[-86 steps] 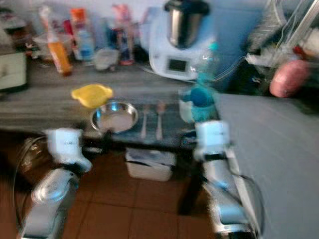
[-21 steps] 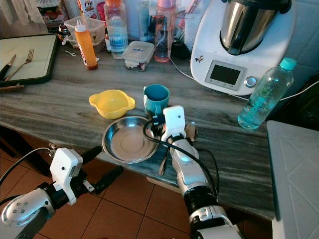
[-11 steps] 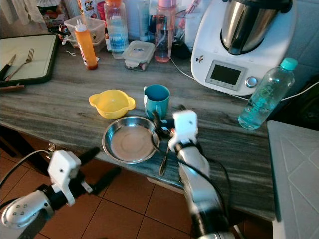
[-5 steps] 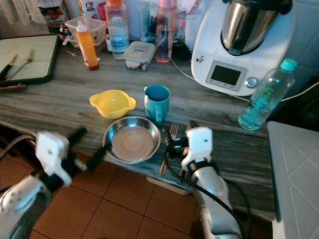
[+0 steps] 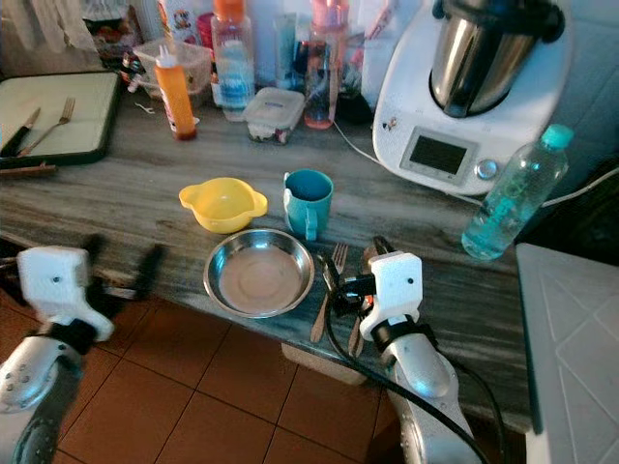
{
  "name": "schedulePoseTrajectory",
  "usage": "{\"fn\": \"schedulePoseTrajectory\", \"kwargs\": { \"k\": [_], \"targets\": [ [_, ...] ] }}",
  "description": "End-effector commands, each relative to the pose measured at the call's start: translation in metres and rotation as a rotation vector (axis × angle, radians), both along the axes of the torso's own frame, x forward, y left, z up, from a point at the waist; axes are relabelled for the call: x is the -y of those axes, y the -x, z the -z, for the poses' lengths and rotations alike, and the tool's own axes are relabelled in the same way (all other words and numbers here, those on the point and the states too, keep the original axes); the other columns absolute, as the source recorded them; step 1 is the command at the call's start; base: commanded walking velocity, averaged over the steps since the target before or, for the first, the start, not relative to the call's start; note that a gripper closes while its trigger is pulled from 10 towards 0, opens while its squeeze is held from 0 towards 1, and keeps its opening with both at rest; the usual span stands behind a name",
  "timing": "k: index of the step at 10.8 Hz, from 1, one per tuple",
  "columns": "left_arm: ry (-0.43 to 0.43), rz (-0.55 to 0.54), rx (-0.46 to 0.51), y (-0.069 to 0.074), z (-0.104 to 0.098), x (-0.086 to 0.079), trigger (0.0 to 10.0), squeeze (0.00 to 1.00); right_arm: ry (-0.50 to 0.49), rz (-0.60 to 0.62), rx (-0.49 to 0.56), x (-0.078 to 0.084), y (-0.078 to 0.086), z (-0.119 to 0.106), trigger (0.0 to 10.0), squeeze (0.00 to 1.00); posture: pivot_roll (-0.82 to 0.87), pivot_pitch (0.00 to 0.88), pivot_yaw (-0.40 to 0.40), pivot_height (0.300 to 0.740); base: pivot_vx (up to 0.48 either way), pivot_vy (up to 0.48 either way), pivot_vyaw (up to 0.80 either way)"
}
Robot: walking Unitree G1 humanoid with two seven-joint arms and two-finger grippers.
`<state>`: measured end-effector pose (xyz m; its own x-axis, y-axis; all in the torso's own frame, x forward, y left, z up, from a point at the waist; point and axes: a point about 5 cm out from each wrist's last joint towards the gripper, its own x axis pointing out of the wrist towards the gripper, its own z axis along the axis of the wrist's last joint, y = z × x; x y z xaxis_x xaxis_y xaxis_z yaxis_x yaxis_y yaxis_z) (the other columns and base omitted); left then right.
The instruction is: Setting the table
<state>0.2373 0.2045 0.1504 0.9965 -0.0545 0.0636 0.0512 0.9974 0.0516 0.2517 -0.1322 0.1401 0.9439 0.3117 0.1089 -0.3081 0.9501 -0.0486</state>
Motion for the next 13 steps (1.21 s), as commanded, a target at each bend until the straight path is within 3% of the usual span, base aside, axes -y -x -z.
{"fn": "schedulePoseTrajectory", "kwargs": {
  "k": [1,2,13],
  "targets": [
    [-0.037,-0.084,-0.014,0.0,0.004,-0.008,10.0,0.0,0.006,-0.001,0.004,0.001,0.001,-0.004,10.0,0.0,0.16,0.0,-0.057,0.74,0.0,0.0,0.0],
    [-0.074,-0.161,-0.046,0.001,0.01,-0.014,10.0,0.0,0.015,0.008,0.007,0.002,0.001,-0.004,10.0,0.0,0.16,0.0,-0.057,0.74,0.0,0.0,0.0],
    [-0.084,-0.171,-0.057,0.001,0.014,-0.01,10.0,0.0,0.028,0.0,-0.01,-0.005,0.003,0.001,10.0,0.0,0.16,0.011,-0.042,0.74,0.0,0.025,0.0]
  ]
}}
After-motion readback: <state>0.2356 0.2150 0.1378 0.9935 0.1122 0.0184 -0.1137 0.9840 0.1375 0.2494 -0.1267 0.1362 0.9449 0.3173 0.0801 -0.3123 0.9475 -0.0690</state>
